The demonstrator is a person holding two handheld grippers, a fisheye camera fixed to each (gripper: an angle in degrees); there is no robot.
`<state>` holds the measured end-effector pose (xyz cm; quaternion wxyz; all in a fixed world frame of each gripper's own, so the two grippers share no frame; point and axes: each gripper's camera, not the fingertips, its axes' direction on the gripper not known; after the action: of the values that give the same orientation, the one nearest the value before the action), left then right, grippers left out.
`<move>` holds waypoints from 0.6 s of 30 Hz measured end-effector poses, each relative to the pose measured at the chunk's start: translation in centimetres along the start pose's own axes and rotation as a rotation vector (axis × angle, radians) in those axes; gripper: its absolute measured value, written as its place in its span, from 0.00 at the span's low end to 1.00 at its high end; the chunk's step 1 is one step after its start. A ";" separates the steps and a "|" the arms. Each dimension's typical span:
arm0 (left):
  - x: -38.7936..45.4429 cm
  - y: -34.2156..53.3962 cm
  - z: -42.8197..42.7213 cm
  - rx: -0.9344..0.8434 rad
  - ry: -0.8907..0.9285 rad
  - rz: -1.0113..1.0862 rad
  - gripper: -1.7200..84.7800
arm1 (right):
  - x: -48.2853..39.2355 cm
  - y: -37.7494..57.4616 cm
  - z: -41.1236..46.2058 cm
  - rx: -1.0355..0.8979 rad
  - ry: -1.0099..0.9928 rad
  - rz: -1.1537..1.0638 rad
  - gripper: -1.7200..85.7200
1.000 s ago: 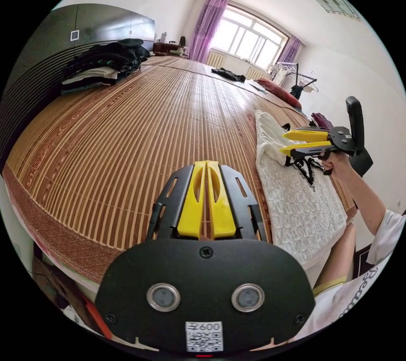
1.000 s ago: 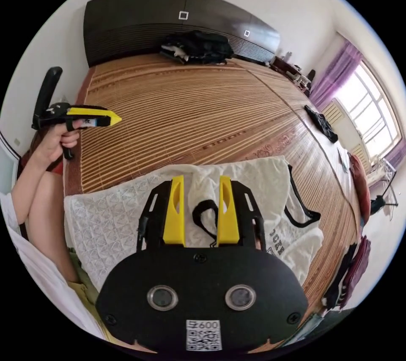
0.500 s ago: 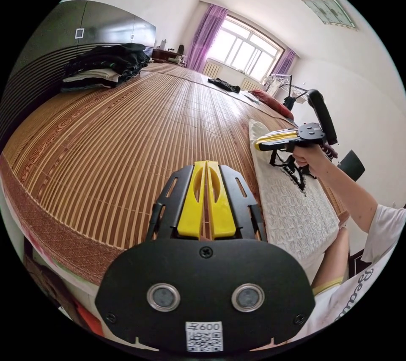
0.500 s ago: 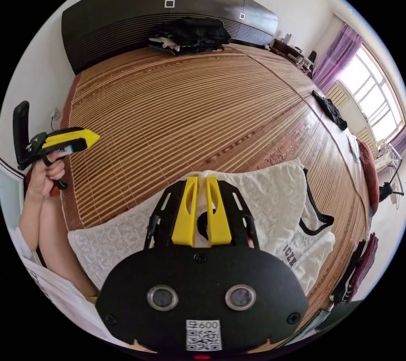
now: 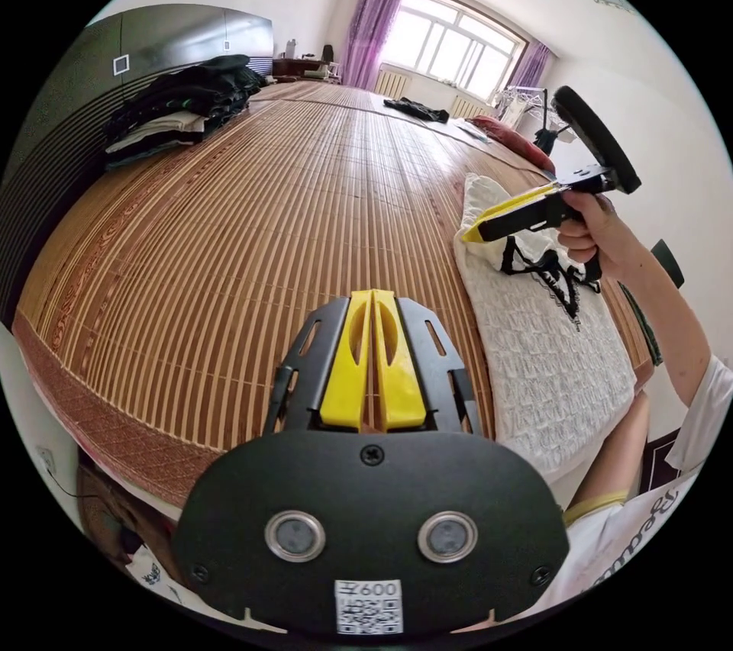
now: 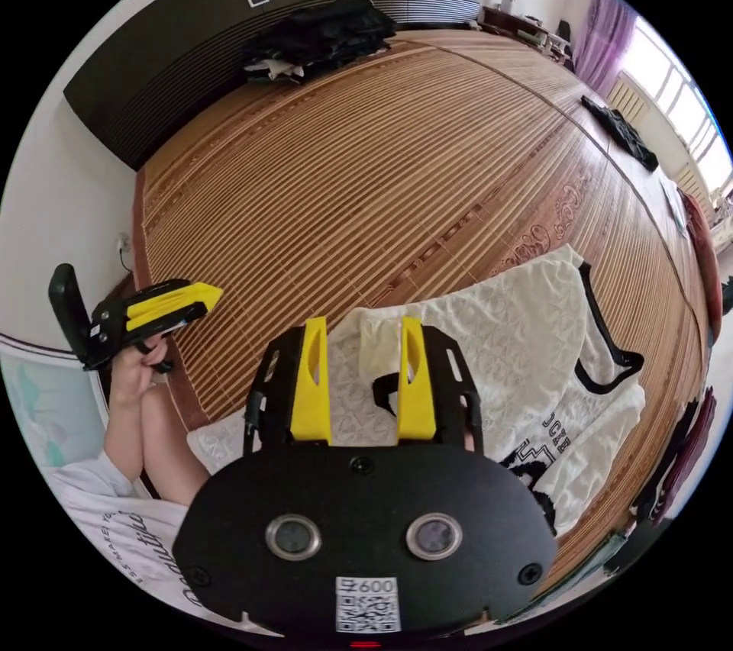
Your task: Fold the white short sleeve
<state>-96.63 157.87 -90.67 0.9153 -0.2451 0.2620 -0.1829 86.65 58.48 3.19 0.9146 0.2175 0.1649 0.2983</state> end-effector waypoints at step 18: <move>0.0 -1.2 1.1 -0.002 0.021 -0.026 0.02 | -4.8 -4.5 -6.0 0.016 -0.125 0.054 0.01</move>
<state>-96.28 157.30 -89.16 0.9098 -0.2475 0.2684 -0.1972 82.49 54.00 -3.37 0.9130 0.2472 0.1037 0.3074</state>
